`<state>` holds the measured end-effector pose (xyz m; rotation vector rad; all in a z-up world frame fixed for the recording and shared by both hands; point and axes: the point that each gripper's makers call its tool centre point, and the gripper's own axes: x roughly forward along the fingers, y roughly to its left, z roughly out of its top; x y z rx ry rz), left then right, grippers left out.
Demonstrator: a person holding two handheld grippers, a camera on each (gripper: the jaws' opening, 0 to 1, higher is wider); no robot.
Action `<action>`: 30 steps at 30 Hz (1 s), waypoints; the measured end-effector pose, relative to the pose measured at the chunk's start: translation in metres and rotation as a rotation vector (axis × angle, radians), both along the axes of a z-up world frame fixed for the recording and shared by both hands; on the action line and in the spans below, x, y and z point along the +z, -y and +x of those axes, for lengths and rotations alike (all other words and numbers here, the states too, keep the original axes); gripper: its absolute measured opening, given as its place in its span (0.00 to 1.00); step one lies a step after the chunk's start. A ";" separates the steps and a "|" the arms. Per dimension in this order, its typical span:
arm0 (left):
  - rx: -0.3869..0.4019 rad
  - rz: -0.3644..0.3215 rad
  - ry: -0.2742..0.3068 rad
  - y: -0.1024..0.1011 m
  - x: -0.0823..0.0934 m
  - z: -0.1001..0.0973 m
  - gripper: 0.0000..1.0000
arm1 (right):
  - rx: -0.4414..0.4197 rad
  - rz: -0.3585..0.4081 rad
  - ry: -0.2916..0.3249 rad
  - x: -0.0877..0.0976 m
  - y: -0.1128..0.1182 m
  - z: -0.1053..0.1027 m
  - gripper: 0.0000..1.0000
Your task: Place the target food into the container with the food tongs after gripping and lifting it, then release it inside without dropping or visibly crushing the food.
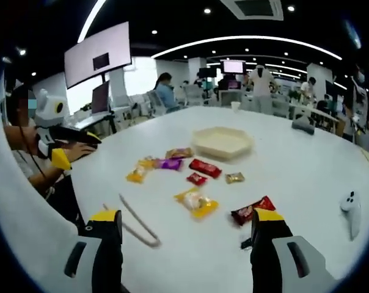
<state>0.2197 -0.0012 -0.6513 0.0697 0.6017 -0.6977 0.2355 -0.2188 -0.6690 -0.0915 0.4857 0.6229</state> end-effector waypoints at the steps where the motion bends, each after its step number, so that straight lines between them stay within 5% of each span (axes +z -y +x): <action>1: 0.002 0.001 0.000 -0.001 0.000 0.000 0.99 | 0.016 -0.006 -0.004 0.000 -0.003 -0.001 0.89; 8: 0.032 0.014 0.015 -0.005 0.003 0.002 0.99 | 0.024 0.021 0.036 0.013 -0.011 0.004 0.89; 12: 0.047 0.013 0.011 -0.008 0.000 0.001 0.99 | 0.058 -0.023 0.007 -0.002 -0.014 0.001 0.88; 22: 0.040 0.000 -0.013 -0.007 -0.004 0.001 0.99 | 0.097 -0.021 0.005 -0.003 -0.023 -0.004 0.87; 30: 0.063 -0.006 0.030 -0.010 0.006 0.013 0.99 | 0.130 -0.034 0.007 -0.008 -0.029 -0.002 0.87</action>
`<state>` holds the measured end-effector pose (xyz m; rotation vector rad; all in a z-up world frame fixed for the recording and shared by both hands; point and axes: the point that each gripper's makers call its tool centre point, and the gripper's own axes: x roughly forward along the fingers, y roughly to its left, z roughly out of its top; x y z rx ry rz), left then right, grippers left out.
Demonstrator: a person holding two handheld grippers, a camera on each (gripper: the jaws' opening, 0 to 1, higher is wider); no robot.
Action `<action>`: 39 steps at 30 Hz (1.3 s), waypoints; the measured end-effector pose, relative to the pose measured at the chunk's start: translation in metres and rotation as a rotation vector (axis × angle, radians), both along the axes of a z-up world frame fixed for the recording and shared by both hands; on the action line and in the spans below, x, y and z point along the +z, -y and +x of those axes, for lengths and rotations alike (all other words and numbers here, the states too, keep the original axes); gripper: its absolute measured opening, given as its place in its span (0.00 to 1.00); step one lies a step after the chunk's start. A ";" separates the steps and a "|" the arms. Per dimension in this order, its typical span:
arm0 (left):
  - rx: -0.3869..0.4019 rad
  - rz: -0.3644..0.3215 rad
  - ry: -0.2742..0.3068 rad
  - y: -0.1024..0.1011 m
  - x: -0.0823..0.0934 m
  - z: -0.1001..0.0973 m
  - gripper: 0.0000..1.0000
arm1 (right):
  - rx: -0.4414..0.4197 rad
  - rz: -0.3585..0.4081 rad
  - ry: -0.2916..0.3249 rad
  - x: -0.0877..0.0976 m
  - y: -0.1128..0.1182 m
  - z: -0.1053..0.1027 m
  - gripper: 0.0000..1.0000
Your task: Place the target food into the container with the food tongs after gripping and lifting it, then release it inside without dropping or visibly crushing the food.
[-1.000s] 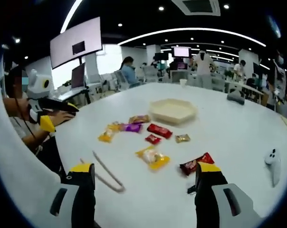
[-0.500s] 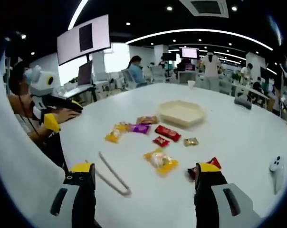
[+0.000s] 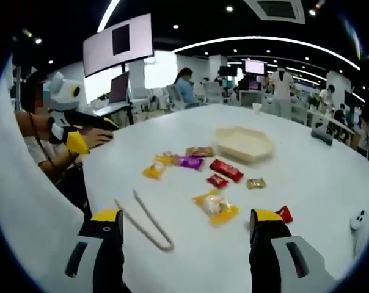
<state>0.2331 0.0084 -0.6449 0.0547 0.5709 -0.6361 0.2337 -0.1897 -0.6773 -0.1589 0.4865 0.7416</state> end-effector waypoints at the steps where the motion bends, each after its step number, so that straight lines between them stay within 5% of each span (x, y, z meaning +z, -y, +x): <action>1: 0.001 -0.006 -0.004 0.001 0.000 0.000 0.99 | -0.014 -0.005 -0.003 -0.002 0.002 0.003 0.86; 2: -0.003 -0.005 -0.020 0.002 0.000 -0.001 0.99 | -0.064 -0.028 -0.034 -0.007 0.009 0.004 0.86; 4: -0.022 -0.017 0.029 0.004 0.009 0.000 0.99 | -0.063 0.023 0.012 0.004 0.003 0.007 0.86; 8: -0.008 -0.022 -0.009 0.003 -0.001 0.002 0.99 | -0.038 -0.039 0.016 -0.002 0.004 0.006 0.86; 23: 0.023 -0.011 -0.009 0.012 -0.003 -0.013 0.99 | 0.024 0.002 -0.040 -0.013 0.001 -0.003 0.86; 30: 0.005 0.009 -0.010 0.010 -0.004 -0.014 0.99 | 0.058 -0.034 -0.026 -0.017 -0.008 -0.004 0.86; 32: -0.009 0.034 -0.050 0.005 -0.009 -0.016 0.99 | 0.036 -0.067 -0.046 -0.020 -0.004 -0.001 0.86; 34: -0.026 0.042 0.009 0.004 0.000 -0.013 0.99 | 0.032 -0.010 -0.030 -0.014 -0.010 0.001 0.87; 39: -0.003 0.035 -0.043 0.001 -0.015 -0.022 0.99 | 0.116 -0.104 -0.036 -0.023 -0.012 -0.004 0.86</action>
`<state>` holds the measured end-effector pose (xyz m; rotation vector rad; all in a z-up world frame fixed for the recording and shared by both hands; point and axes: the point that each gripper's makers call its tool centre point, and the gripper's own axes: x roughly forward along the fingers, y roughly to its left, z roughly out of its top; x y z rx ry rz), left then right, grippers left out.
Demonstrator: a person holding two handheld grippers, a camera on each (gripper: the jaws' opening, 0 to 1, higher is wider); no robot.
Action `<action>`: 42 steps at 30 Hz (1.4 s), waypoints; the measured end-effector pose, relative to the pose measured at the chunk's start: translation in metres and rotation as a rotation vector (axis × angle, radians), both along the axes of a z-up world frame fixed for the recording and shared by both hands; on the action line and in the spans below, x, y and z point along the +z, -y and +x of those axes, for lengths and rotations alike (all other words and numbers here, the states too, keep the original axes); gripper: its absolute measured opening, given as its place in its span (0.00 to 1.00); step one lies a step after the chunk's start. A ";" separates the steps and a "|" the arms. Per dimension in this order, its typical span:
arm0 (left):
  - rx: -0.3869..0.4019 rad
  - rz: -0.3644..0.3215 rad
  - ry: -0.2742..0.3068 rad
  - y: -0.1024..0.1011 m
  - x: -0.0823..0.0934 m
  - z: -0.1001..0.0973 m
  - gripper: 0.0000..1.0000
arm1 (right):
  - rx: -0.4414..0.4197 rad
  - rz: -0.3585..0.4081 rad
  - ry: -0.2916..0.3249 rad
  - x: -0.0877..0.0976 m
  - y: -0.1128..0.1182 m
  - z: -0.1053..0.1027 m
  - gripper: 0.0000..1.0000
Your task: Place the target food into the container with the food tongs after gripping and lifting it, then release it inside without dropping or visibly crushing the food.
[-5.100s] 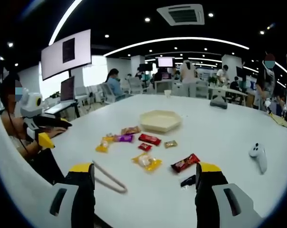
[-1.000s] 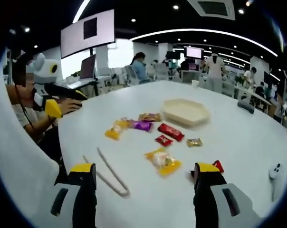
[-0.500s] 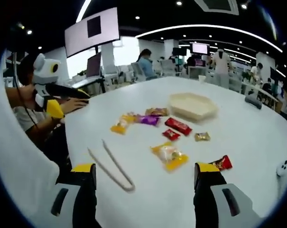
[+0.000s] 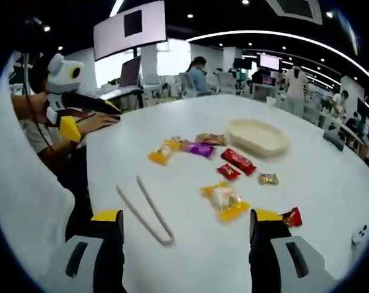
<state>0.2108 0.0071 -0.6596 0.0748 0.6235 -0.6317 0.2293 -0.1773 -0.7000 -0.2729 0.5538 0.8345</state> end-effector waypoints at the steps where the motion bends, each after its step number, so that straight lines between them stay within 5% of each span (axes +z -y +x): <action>1: -0.003 0.003 -0.001 0.001 -0.001 -0.001 0.99 | -0.002 0.005 0.000 0.001 0.000 0.000 0.86; 8: -0.065 0.015 0.026 0.018 0.010 0.006 0.99 | 0.015 0.047 -0.016 0.003 -0.004 -0.002 0.86; 13: -0.043 0.015 0.009 0.021 0.000 0.005 0.99 | 0.044 -0.018 -0.043 -0.012 0.003 -0.005 0.85; 16: -0.043 0.004 -0.001 0.024 -0.006 0.001 0.99 | 0.047 0.002 -0.029 -0.004 0.001 -0.006 0.86; 24: -0.064 0.060 -0.021 0.010 -0.019 -0.006 0.99 | 0.105 -0.018 -0.022 -0.007 -0.011 -0.006 0.84; 35: -0.043 0.075 -0.026 -0.005 -0.020 -0.008 0.99 | 0.157 -0.012 -0.041 -0.013 -0.016 -0.011 0.79; 38: -0.023 0.062 -0.045 -0.007 -0.027 -0.010 0.98 | 0.179 -0.072 -0.056 -0.024 -0.013 -0.014 0.79; 42: -0.049 0.060 -0.059 -0.003 -0.030 -0.013 0.98 | 0.160 -0.036 -0.059 -0.021 -0.016 -0.013 0.78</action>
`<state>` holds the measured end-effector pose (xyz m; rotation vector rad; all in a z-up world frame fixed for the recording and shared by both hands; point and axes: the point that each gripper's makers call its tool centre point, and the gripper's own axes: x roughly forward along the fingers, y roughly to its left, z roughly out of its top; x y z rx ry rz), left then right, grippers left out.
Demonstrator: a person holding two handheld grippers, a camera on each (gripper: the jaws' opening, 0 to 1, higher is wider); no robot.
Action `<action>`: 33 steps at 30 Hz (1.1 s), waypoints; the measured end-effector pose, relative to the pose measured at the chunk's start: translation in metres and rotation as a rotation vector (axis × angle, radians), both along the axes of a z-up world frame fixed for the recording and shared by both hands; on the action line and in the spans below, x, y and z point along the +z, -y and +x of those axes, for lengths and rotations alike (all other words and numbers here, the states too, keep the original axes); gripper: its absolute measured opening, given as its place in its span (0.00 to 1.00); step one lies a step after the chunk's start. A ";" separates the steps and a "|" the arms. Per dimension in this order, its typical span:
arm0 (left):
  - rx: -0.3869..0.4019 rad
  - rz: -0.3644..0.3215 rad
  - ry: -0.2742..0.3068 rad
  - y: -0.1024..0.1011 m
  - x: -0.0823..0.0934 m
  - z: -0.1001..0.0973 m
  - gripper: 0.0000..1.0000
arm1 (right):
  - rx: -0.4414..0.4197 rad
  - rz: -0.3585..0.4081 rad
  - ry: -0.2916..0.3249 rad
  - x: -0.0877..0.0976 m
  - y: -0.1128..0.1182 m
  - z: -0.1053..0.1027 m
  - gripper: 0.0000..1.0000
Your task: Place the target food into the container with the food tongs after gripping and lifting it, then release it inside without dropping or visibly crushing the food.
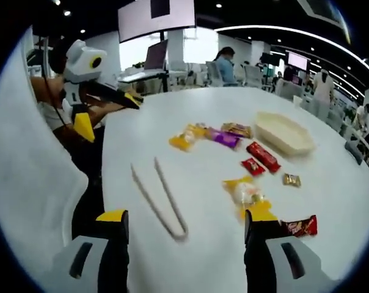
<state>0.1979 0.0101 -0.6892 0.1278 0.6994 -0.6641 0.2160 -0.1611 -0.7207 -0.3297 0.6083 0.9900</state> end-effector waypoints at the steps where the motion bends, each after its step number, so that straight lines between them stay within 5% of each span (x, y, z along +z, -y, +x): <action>1: -0.006 0.002 -0.001 0.000 0.000 0.002 0.98 | 0.000 -0.007 0.002 -0.003 -0.001 0.002 0.77; 11: -0.065 -0.004 -0.017 -0.006 -0.001 0.012 0.97 | -0.001 -0.020 -0.036 -0.007 -0.011 -0.006 0.75; 14: -0.106 0.004 -0.035 -0.008 -0.001 0.010 0.97 | -0.069 -0.040 -0.077 -0.010 -0.009 -0.008 0.74; 24: -0.178 -0.049 -0.005 -0.017 0.004 0.027 0.96 | -0.199 -0.042 -0.089 -0.007 -0.015 -0.011 0.74; 33: -0.238 -0.066 -0.014 -0.024 -0.002 0.019 0.96 | -0.232 -0.072 -0.051 -0.005 -0.019 -0.009 0.73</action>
